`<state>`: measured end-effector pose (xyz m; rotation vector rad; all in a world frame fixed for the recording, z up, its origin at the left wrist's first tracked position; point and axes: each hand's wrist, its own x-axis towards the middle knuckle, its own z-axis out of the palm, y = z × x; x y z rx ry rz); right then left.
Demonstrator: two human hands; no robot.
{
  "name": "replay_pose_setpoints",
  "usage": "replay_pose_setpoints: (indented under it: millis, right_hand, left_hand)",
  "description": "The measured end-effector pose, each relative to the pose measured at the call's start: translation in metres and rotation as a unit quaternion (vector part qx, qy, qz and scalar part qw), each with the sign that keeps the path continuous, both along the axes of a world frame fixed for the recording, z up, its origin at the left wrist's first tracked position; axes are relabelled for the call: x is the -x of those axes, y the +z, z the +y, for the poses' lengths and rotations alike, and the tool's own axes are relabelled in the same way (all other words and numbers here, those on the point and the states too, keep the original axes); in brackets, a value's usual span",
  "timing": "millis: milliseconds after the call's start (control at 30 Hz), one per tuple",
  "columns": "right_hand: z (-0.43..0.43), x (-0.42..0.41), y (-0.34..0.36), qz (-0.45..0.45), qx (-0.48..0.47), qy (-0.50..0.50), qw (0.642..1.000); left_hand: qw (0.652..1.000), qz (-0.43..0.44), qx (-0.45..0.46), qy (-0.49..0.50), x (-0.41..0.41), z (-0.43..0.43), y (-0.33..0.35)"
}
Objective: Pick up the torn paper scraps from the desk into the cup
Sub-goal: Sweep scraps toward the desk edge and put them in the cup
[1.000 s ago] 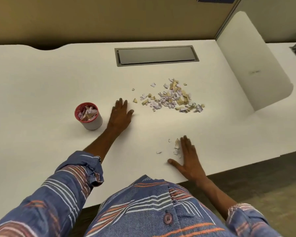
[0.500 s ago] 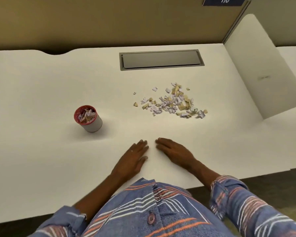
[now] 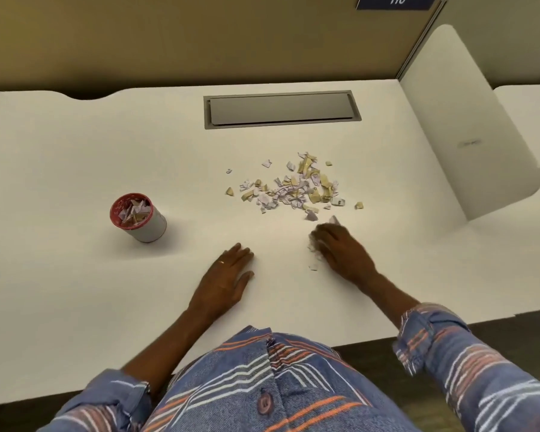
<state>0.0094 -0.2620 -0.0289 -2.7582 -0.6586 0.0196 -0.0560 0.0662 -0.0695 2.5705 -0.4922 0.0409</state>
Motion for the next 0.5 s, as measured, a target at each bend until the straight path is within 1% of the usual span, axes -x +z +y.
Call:
replay_pose_setpoints:
  millis: [100, 167, 233, 333, 433, 500]
  right_hand:
    - [0.009, 0.038, -0.01, -0.024, -0.013, 0.075, 0.997]
    - [0.009, 0.058, -0.017, -0.018, -0.027, 0.097, 0.995]
    - [0.002, 0.068, -0.019, -0.011, -0.058, 0.066, 0.996]
    - [-0.016, 0.064, -0.019, 0.007, -0.089, -0.041, 0.995]
    - [-0.03, 0.054, -0.022, 0.04, -0.068, -0.11, 0.991]
    - [-0.03, 0.048, -0.027, 0.06, -0.037, -0.105, 0.992]
  left_hand:
    - [1.0, 0.001, -0.019, 0.018, -0.035, -0.004, 0.006]
    - [0.999, -0.008, -0.039, 0.019, -0.058, -0.005, 0.01]
    - [0.998, -0.014, -0.055, 0.021, -0.082, -0.005, 0.015]
    - [0.996, -0.01, -0.085, 0.037, -0.114, -0.009, 0.022]
    - [0.988, 0.041, -0.118, 0.088, -0.139, -0.018, 0.024]
    - [0.985, 0.075, -0.114, 0.105, -0.151, -0.026, 0.024]
